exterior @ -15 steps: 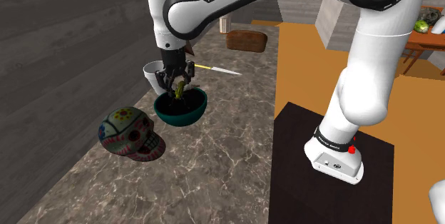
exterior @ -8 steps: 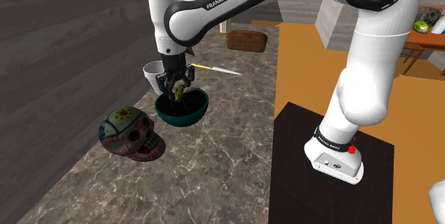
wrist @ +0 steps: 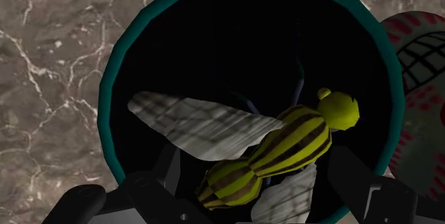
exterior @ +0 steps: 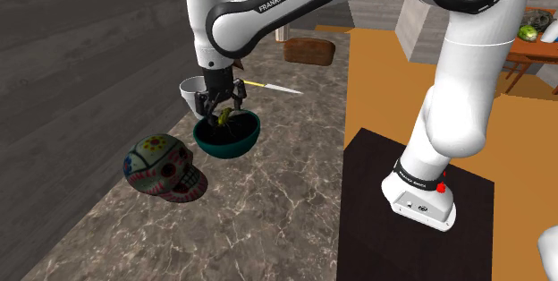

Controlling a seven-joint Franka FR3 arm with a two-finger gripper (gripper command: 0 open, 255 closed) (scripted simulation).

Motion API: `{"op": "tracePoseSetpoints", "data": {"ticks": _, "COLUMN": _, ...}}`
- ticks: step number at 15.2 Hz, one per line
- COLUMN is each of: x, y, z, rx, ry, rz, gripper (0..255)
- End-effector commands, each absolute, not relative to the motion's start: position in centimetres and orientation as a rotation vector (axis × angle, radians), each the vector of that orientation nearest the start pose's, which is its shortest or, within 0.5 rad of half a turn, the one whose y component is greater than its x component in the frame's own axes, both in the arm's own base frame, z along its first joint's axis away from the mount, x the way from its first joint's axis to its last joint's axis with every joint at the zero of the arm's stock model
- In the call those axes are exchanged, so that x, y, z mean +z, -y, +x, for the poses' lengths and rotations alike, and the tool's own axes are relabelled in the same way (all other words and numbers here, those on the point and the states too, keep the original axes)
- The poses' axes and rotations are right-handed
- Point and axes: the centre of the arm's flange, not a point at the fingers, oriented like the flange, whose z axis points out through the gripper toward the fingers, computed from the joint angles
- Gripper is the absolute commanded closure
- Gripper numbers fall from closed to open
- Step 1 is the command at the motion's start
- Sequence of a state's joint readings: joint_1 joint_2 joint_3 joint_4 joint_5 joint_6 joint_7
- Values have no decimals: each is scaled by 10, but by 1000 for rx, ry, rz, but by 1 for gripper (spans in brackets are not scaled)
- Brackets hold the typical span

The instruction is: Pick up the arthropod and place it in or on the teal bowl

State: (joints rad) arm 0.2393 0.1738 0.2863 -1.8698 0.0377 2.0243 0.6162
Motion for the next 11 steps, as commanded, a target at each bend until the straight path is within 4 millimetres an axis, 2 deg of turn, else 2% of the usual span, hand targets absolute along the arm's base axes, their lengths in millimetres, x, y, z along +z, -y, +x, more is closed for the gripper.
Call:
{"op": "tracePoseSetpoints", "data": {"ticks": 1, "x": 424, "y": -297, "z": 522, "rx": 85, "ry": -171, "rz": -3073, "gripper": 0}}
{"op": "tracePoseSetpoints", "data": {"ticks": 5, "x": 474, "y": -294, "z": 525, "rx": 85, "ry": -171, "rz": -3073, "gripper": 0}}
{"op": "tracePoseSetpoints", "data": {"ticks": 11, "x": 474, "y": -294, "z": 525, "rx": 85, "ry": -171, "rz": -3073, "gripper": 0}}
